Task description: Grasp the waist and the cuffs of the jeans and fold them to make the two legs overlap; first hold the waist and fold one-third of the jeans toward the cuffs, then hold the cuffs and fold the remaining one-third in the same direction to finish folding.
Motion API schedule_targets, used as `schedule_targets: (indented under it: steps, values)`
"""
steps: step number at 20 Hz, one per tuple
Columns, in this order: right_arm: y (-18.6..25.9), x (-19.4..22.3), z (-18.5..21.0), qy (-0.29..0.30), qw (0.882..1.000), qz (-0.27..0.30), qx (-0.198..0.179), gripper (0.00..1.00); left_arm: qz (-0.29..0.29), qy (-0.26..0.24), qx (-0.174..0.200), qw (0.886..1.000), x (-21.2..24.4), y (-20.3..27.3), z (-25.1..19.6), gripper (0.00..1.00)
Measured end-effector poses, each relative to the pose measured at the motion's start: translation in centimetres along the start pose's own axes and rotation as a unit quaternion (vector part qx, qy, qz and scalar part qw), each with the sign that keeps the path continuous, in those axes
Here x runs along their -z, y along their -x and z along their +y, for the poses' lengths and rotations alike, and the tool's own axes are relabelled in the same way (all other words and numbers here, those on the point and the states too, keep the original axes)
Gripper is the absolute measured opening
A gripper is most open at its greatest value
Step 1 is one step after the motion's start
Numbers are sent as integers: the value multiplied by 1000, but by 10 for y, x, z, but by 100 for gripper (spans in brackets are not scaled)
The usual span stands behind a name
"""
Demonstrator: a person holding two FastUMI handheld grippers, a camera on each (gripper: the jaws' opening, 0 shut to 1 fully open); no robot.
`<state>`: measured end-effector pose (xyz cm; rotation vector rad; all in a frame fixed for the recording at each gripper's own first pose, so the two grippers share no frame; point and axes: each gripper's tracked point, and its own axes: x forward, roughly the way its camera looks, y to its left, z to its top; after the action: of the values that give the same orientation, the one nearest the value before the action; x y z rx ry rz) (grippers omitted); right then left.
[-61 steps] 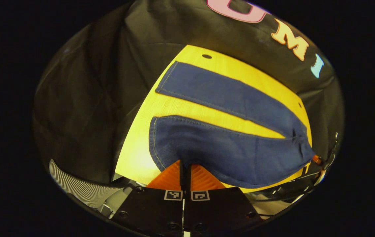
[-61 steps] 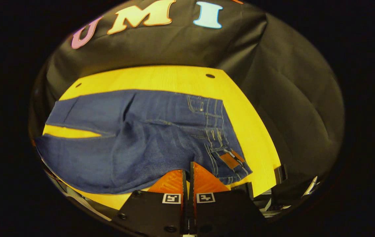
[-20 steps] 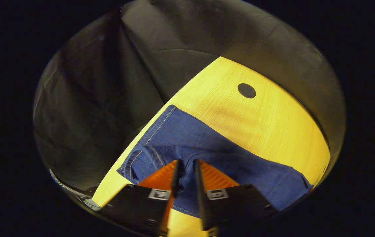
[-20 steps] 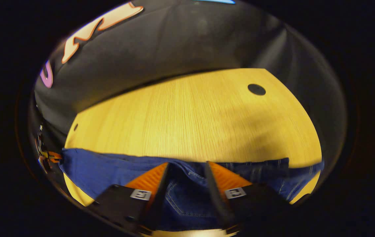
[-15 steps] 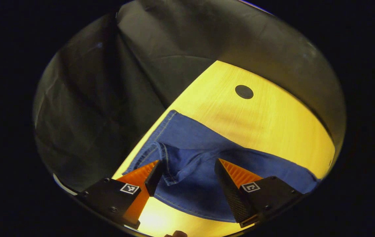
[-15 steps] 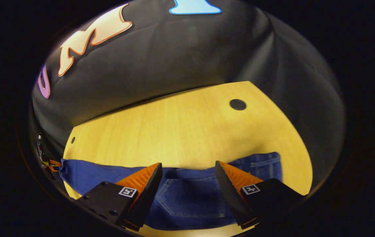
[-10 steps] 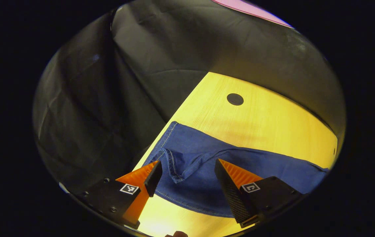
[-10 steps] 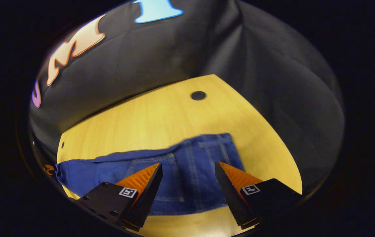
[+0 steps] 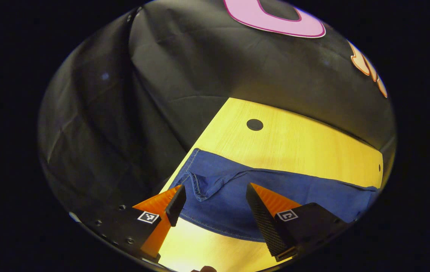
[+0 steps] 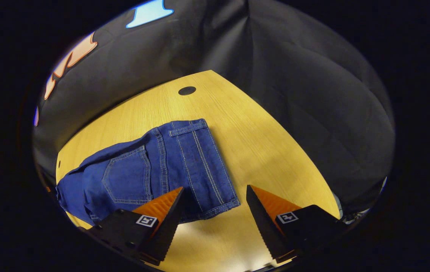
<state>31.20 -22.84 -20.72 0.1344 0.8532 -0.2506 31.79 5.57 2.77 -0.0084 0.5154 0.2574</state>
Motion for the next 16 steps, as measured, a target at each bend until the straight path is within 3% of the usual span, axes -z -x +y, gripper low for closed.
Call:
schedule_targets:
  steps: [1, 2, 3, 7, 8, 11, 12, 16]
  values:
    - [-1, 1, 0, 2, 1000, 5, -2, 99, -3, -2, 1, 1000, 0, 4, -2, 97]
    - [-2, 2, 0, 3, 1000, 7, -3, 95, -7, -1, 6, 1000, 0, 7, -5, 97]
    - [-4, 3, 0, 4, 1000, 8, -4, 99, -10, 1, 7, 1000, -2, 11, -6, 97]
    - [-8, 11, 1, 8, 999, 27, -17, 95, -12, 11, 14, 1000, 3, 22, -15, 97]
    - [-7, 8, 1, 7, 1000, 20, -20, 99, -13, 14, 11, 1000, 4, 27, -16, 97]
    - [-10, 10, 6, 25, 999, 10, -32, 99, -24, 19, 16, 999, 5, 35, -24, 97]
    - [-10, 11, 6, 26, 999, 2, -31, 95, -27, 20, 18, 999, 5, 39, -28, 97]
    - [-11, 13, 17, -5, 999, -29, -41, 61, -42, 29, 28, 998, 8, 53, -44, 97]
